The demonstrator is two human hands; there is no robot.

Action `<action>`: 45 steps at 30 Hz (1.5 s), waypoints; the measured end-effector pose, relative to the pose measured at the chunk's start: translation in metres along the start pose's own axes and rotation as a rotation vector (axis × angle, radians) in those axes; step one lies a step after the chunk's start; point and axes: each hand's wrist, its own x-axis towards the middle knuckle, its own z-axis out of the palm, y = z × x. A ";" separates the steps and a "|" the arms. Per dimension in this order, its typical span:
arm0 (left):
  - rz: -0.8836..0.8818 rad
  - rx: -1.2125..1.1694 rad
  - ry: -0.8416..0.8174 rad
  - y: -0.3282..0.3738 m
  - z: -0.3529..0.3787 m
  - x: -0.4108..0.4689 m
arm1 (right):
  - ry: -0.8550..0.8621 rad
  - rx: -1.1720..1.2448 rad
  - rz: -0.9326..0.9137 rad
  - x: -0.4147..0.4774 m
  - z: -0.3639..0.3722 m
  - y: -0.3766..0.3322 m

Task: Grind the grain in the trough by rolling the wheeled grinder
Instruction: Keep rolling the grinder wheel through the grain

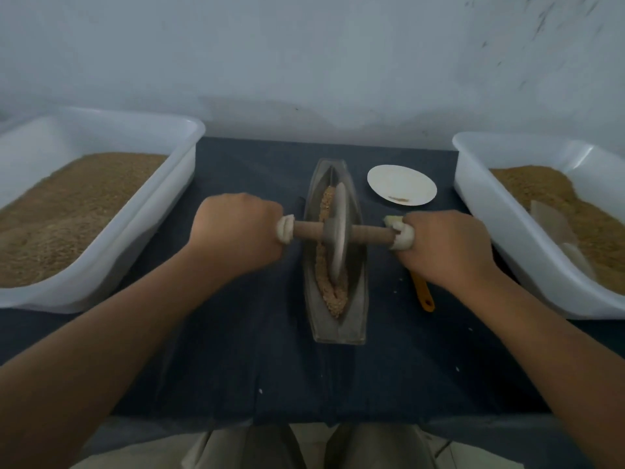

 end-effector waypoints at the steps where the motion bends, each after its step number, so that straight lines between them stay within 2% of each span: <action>1: -0.037 -0.006 -0.052 0.000 0.005 0.017 | -0.002 -0.014 0.036 0.013 0.004 -0.001; 6: -0.193 -0.083 -0.160 -0.001 0.019 0.077 | -0.004 -0.085 0.120 0.070 0.009 -0.006; 10: -0.176 -0.082 -0.127 0.001 0.014 0.039 | -0.058 -0.039 0.065 0.053 -0.005 -0.007; 12: -0.116 -0.066 -0.069 0.003 0.007 0.005 | -0.034 -0.047 0.010 0.026 -0.010 -0.004; 16: -0.008 -0.097 0.154 0.003 -0.012 -0.036 | 0.082 0.000 -0.091 -0.014 -0.018 -0.004; 19: -0.040 -0.017 0.042 0.002 0.002 -0.011 | 0.015 -0.004 -0.008 0.003 -0.003 -0.001; 23: -0.162 -0.057 -0.124 -0.004 0.022 0.066 | -0.022 -0.025 0.112 0.063 0.015 -0.002; 26: -0.164 -0.067 -0.101 -0.005 0.024 0.083 | -0.011 -0.060 0.146 0.080 0.013 -0.003; 29: -0.131 -0.046 -0.080 -0.001 0.017 0.056 | -0.103 0.002 0.137 0.055 0.008 -0.002; 35: 0.022 -0.035 0.089 0.000 -0.009 -0.027 | 0.073 -0.040 -0.045 -0.017 -0.019 -0.007; 39: -0.051 -0.085 -0.104 -0.003 0.007 0.005 | 0.037 -0.050 0.022 0.011 -0.004 -0.005; 42: -0.132 -0.071 -0.116 -0.005 0.022 0.054 | -0.001 -0.064 0.108 0.054 0.009 -0.003; 45: -0.142 -0.074 -0.124 -0.005 0.020 0.082 | -0.081 -0.062 0.164 0.076 0.013 -0.003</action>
